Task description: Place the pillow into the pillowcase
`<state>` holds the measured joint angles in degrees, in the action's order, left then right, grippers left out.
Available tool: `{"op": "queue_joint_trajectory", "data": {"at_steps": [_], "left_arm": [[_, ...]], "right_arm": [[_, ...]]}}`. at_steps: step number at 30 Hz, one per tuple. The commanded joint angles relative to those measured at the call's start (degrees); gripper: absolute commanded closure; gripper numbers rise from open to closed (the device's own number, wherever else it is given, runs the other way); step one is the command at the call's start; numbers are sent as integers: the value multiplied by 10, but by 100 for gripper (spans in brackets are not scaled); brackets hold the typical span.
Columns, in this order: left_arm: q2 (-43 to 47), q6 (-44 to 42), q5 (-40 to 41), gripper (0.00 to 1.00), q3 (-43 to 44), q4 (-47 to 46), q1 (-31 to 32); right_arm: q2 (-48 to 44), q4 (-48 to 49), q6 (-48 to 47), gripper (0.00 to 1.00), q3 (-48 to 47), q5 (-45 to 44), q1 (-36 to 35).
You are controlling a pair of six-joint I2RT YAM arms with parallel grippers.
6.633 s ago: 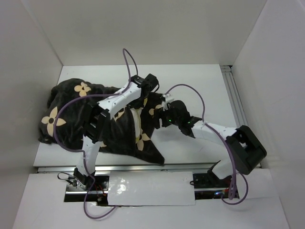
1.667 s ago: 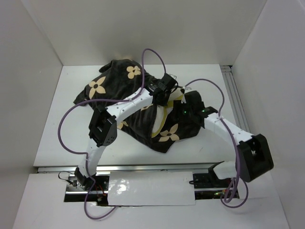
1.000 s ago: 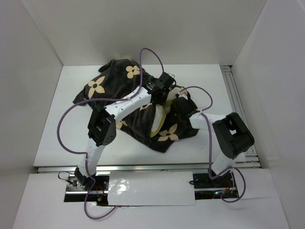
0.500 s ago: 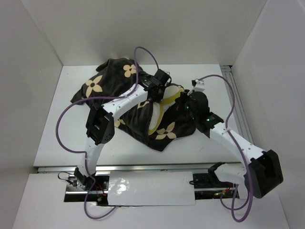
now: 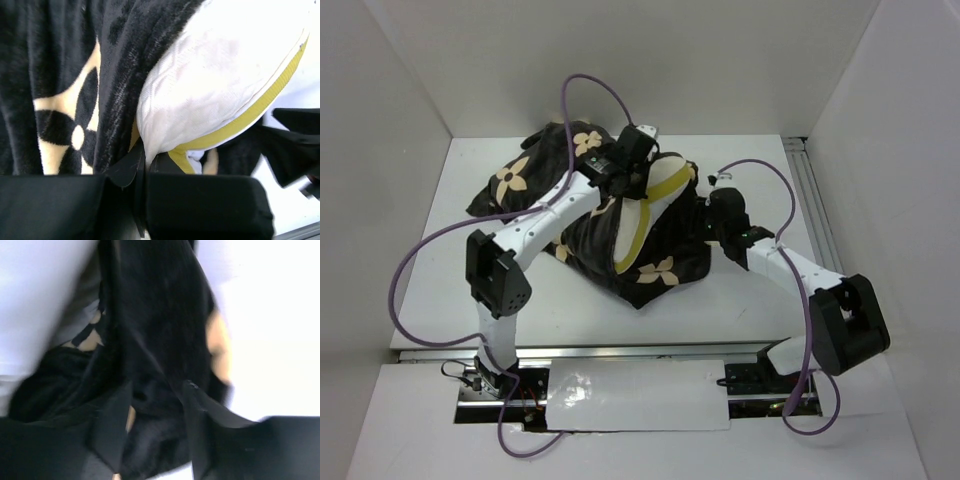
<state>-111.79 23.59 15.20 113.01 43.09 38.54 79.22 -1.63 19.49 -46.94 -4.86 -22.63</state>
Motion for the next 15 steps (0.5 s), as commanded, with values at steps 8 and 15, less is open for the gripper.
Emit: {"op": "queue_joint_trajectory", "data": {"at_steps": [8, 15], "left_arm": [[61, -21, 27, 100, 26, -44, -6], [46, -14, 33, 100, 44, -34, -6]], "right_arm": [[60, 114, 1, 38, -61, 66, -82], [73, 169, 72, 42, -32, -11, -128]]}}
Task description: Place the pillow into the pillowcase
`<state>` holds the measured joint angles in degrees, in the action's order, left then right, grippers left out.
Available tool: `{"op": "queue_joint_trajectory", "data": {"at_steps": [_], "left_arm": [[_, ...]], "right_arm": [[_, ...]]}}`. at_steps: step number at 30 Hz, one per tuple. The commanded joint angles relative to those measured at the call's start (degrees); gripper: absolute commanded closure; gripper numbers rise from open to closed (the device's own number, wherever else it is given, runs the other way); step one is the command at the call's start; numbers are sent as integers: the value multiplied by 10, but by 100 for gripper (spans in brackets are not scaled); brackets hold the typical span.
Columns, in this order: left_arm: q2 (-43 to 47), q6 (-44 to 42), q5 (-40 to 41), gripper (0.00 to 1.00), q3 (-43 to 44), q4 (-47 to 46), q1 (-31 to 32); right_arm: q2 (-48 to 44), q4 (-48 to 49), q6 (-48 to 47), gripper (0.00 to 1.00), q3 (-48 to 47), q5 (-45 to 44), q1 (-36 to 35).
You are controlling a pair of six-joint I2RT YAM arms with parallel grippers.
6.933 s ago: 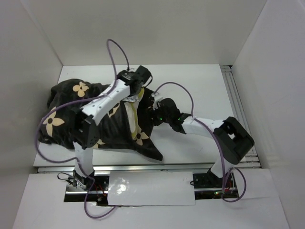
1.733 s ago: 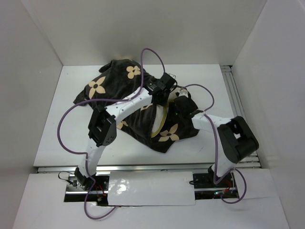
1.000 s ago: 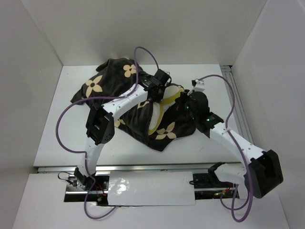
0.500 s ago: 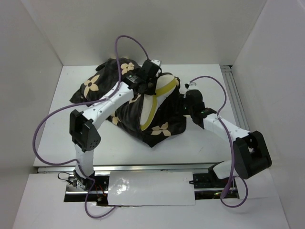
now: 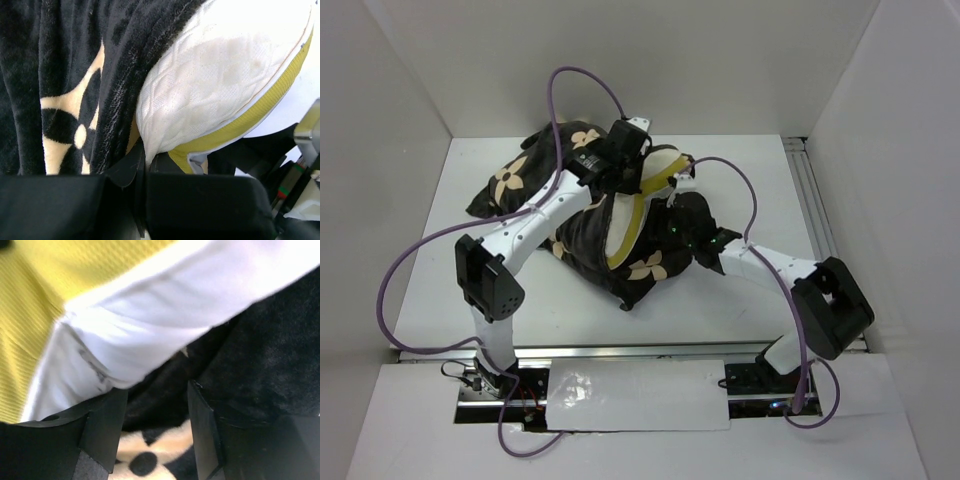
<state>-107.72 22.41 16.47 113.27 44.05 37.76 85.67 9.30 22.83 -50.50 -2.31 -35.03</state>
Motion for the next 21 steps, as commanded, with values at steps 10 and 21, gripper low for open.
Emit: {"op": "queue_joint_trajectory", "data": {"at_steps": [10, 21], "left_arm": [[5, 8, 25, 100, 53, -33, 2], [10, 14, 15, 100, 53, -27, 2]], "right_arm": [[53, 22, 100, 42, -20, -147, -59], [99, 35, 158, 37, -21, -169, -59]]}}
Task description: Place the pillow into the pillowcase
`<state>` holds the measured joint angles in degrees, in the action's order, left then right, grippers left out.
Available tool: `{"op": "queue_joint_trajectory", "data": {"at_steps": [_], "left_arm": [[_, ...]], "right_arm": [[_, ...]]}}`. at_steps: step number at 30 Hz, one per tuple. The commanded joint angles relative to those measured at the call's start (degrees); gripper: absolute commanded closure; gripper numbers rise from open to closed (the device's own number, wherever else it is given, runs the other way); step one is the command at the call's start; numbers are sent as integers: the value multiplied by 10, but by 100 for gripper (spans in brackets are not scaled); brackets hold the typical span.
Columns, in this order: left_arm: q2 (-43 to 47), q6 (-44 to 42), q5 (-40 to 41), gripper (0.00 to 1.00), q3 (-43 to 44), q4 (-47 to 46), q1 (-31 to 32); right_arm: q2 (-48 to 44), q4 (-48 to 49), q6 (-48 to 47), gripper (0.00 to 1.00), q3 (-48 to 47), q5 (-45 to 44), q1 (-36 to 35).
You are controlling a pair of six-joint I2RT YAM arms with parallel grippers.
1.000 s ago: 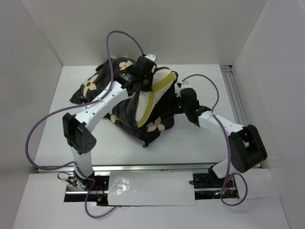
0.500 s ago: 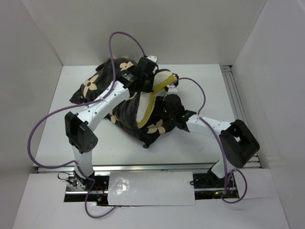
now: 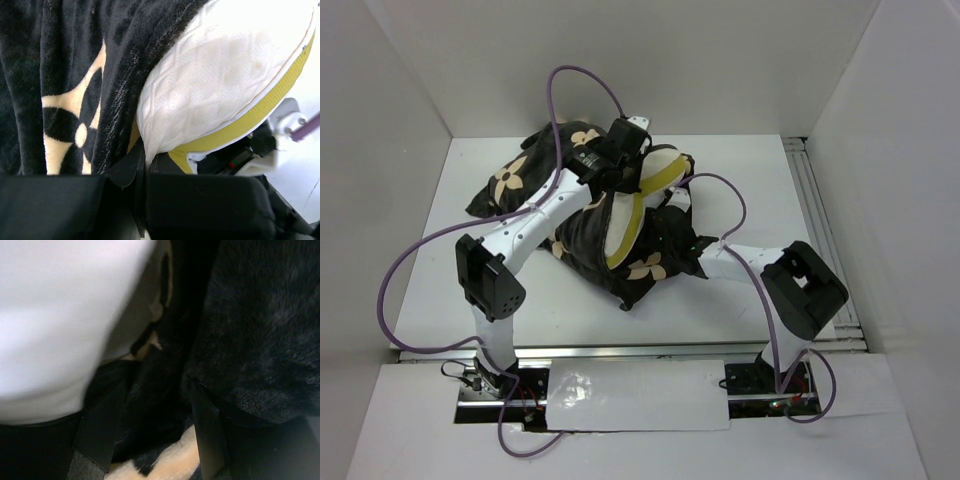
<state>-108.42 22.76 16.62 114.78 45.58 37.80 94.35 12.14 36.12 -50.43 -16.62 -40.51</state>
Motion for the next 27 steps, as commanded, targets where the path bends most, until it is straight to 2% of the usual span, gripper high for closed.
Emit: {"op": "queue_joint_trajectory", "data": {"at_steps": [1, 2, 5, 8, 10, 13, 17, 21, 23, 25, 27], "left_arm": [[17, 11, 13, 100, 38, -43, 2], [17, 11, 13, 100, 38, -43, 2], [17, 11, 13, 100, 33, -37, 2], [17, 11, 18, 100, 33, -37, 2], [17, 11, 24, 100, 33, -37, 2], [17, 11, 35, 100, 27, -37, 2], [-4, 11, 30, 100, 27, -37, 2], [-32, 16, 7, 100, 27, -37, 2], [-40, 11, -26, 100, 15, -59, 2], [-46, 4, -26, 100, -3, -80, 19], [-74, -4, 20, 100, -9, -80, 31]], "right_arm": [[12, 35, 26, 37, -10, -25, -4], [12, 46, 32, 39, -4, -25, -4], [25, 55, 32, 54, -3, -41, -4], [20, 36, 32, 98, -11, -61, -4], [-1, 23, 32, 100, -5, -84, -4], [-28, -60, 32, 100, -5, -138, -4], [-88, -260, 62, 100, -28, -247, -10], [-118, -393, 135, 100, -55, -376, -28], [-130, -394, 126, 100, -61, -401, -34], [-158, -347, 81, 100, -61, -409, -42], [-187, -322, 49, 100, -67, -423, -47]]}}
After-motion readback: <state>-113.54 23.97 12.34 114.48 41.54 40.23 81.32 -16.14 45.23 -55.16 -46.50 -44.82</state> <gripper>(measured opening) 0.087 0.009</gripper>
